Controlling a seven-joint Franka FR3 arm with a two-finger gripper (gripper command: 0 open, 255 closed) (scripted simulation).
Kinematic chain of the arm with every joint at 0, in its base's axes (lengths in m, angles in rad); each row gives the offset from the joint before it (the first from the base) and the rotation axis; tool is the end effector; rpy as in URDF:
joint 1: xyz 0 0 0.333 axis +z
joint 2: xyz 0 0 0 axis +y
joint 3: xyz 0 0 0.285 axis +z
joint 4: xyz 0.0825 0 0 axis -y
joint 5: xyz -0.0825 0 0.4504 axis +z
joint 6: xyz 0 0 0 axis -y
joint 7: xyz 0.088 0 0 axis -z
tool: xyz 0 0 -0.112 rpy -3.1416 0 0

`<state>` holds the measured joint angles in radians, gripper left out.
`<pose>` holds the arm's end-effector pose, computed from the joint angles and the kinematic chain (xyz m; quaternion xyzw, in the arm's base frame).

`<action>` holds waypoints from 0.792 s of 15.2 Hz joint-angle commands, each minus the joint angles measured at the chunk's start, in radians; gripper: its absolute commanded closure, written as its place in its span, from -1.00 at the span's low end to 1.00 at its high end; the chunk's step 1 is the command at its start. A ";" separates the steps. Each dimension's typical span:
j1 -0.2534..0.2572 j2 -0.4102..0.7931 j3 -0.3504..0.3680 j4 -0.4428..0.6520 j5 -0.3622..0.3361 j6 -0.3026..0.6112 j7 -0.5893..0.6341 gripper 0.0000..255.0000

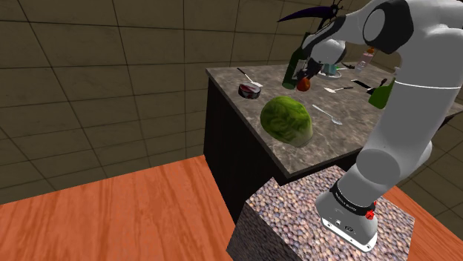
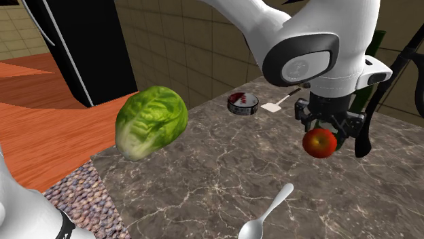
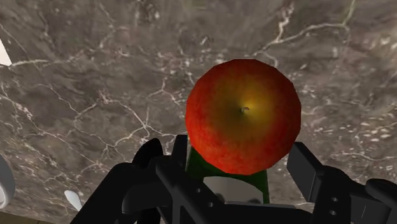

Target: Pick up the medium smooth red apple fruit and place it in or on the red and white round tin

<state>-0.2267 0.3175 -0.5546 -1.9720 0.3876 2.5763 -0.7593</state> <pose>0.4841 -0.4758 0.2922 0.9752 -0.1292 0.1591 0.0842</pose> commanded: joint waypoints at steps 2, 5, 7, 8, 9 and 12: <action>0.012 -0.022 -0.015 0.012 -0.028 -0.031 0.022 1.00; 0.021 -0.044 -0.028 0.026 -0.055 -0.062 0.042 1.00; 0.027 -0.057 -0.035 0.037 -0.072 -0.084 0.055 1.00; 0.029 -0.064 -0.038 0.042 -0.080 -0.095 0.061 1.00; 0.032 -0.070 -0.042 0.048 -0.088 -0.106 0.067 1.00; 0.038 -0.089 -0.050 0.068 -0.110 -0.139 0.084 1.00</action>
<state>-0.1918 0.2366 -0.6021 -1.9068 0.2856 2.4457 -0.6814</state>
